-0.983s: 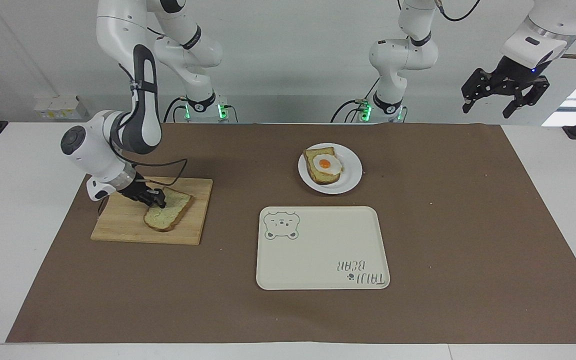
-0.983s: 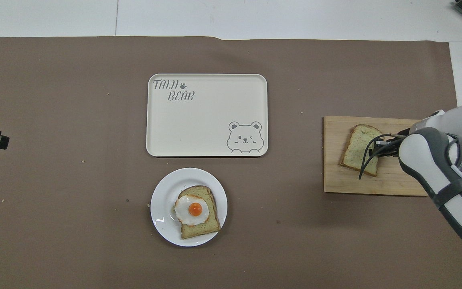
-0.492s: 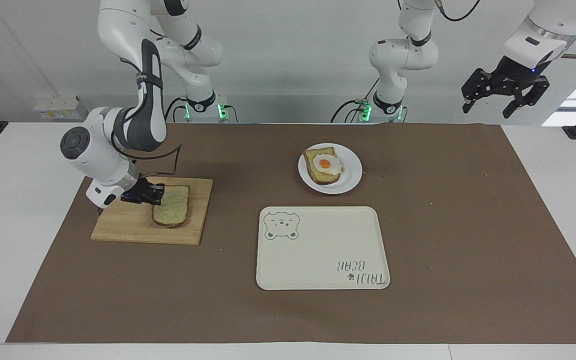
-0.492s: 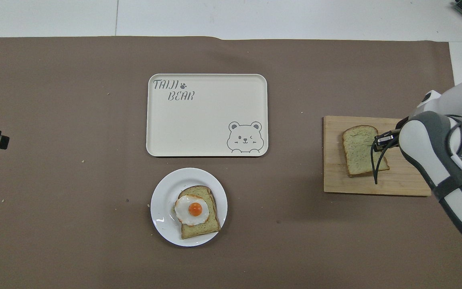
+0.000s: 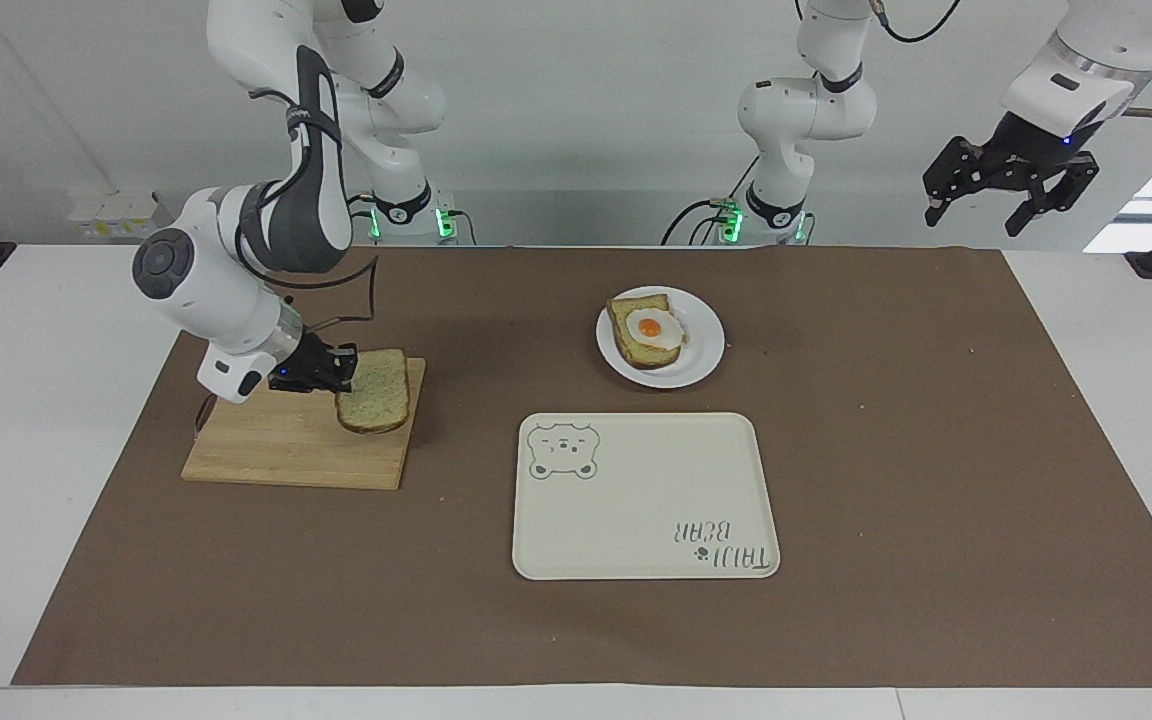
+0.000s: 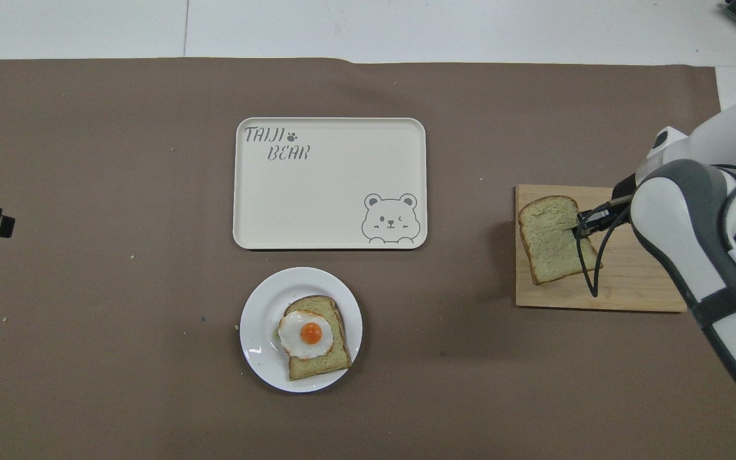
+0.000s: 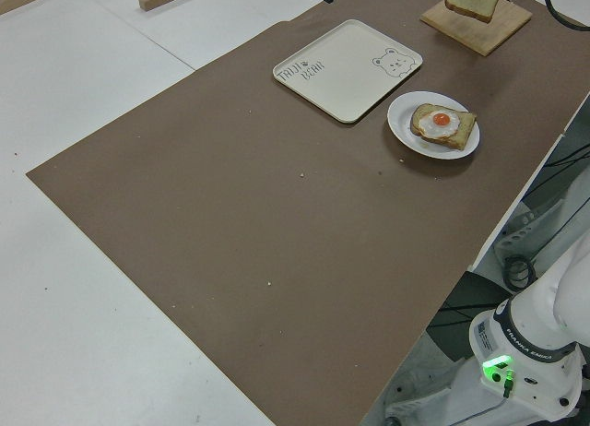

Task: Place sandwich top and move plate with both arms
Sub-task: 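Lift the bread slice with the right gripper and carry it over the egg toast, then lower the bread slice onto the egg and open the right gripper, then raise the right gripper away while the left gripper reaches toward the plate, then grip the plate rim with the left gripper while the right gripper retracts, then slide the plate with the left gripper onto the white tray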

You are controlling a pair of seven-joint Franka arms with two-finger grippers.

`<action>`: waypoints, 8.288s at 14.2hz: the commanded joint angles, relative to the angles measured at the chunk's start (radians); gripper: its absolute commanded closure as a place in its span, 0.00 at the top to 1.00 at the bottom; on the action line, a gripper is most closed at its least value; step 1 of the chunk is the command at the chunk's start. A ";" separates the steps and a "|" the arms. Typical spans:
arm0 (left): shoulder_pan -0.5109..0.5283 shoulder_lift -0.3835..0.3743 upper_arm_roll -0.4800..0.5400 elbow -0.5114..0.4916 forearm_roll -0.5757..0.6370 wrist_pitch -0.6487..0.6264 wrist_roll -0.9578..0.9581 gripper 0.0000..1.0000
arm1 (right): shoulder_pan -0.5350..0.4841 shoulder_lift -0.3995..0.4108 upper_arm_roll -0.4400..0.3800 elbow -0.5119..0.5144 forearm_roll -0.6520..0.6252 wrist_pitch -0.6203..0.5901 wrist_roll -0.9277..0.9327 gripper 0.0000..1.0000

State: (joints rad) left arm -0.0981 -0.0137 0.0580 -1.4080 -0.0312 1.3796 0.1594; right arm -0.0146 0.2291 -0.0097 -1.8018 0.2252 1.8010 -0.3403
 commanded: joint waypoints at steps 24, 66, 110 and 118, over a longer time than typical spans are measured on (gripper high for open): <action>0.014 -0.002 -0.007 0.015 0.002 -0.020 -0.006 1.00 | 0.430 0.018 0.303 -0.097 0.131 0.346 0.826 0.00; -0.098 -0.229 -0.024 -0.874 -0.447 0.602 -0.012 1.00 | 0.108 -0.240 0.286 0.131 -0.310 0.094 0.808 1.00; -0.170 -0.152 -0.023 -1.332 -1.239 0.868 0.658 0.41 | 0.034 -0.312 -0.044 0.202 -0.263 -0.299 0.308 1.00; -0.158 -0.155 -0.021 -1.339 -1.239 0.845 0.658 0.00 | 0.030 -0.332 -0.044 0.160 -0.270 -0.265 0.280 1.00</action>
State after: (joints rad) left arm -0.2442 -0.1666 0.0297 -2.7272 -1.2539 2.2111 0.7986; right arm 0.0265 -0.0972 -0.0592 -1.6331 -0.0372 1.5386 -0.0352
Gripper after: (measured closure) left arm 0.952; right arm 0.000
